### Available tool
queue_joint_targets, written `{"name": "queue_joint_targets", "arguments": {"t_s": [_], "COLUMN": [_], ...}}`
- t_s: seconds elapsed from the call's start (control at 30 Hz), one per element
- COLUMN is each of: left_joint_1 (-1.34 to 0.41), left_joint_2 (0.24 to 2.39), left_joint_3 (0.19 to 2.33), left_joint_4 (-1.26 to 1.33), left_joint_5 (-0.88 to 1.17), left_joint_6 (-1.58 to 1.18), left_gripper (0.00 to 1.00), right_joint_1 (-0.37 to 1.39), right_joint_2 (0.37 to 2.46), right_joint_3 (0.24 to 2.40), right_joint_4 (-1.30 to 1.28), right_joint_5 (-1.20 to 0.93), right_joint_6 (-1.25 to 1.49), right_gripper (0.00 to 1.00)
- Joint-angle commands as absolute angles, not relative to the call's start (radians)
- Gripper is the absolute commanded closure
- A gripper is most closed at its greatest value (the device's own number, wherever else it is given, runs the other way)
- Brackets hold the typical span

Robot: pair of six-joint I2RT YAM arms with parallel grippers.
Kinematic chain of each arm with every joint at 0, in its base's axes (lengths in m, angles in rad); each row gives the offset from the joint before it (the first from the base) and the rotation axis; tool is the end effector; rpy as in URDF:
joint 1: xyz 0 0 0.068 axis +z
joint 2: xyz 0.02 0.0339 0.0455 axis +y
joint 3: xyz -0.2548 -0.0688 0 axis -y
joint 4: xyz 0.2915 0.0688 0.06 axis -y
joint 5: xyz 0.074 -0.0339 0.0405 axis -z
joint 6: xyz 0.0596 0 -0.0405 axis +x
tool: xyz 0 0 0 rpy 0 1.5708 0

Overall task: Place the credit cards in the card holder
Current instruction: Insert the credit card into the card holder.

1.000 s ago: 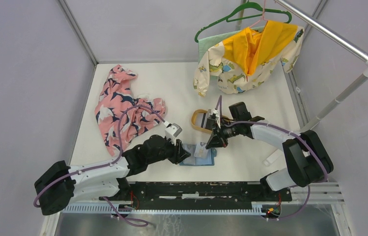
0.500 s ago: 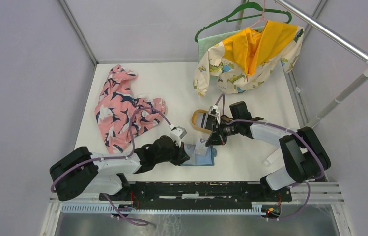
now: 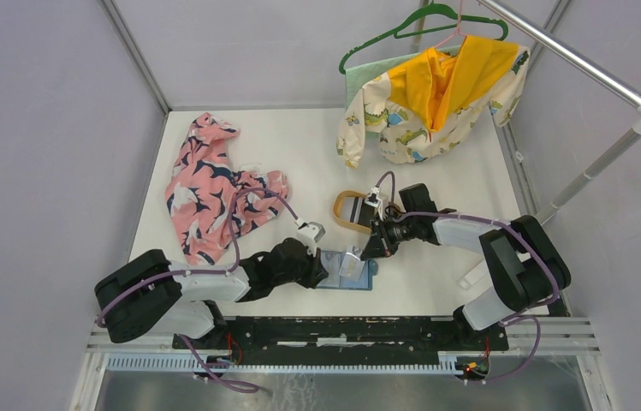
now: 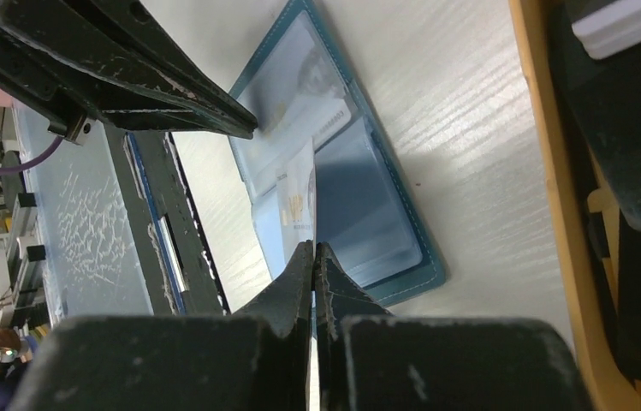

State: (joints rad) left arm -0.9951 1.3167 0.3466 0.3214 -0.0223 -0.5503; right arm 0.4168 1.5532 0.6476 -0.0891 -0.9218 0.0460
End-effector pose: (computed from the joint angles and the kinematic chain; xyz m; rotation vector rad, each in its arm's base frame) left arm 0.1517 -0.2313 0.0729 0.5051 2.2925 -0.7953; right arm 0.2575 0.1659 0.0837 -0.8116 2.3582 1.3602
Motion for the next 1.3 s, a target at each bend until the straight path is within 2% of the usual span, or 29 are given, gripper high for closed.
{"name": "queue_joint_targets", "arguments": {"t_s": [0.0,0.27,1.27], "left_joint_1": [-1.005,-1.020,-1.056], "left_joint_2": [1.345,1.326,1.227], "left_joint_3": [0.345,0.339,0.325], "left_joint_4": [0.310,0.310,0.272], "left_joint_5": [-0.076,-0.094,-0.172], "left_joint_6": [-0.574,-0.572,-0.553], "left_gripper": [0.96,0.96,0.96], "right_joint_1": [0.414,0.433,0.473], "right_joint_2": [1.537,1.493,1.450], "right_joint_3": [0.616,0.552,0.565], "right_joint_4": [-0.022,0.092,0.006], "right_joint_5": [-0.860,-0.827,-0.725], "right_joint_6": [0.126,0.262,0.378], "right_gripper": [1.00,1.00,1.00]}}
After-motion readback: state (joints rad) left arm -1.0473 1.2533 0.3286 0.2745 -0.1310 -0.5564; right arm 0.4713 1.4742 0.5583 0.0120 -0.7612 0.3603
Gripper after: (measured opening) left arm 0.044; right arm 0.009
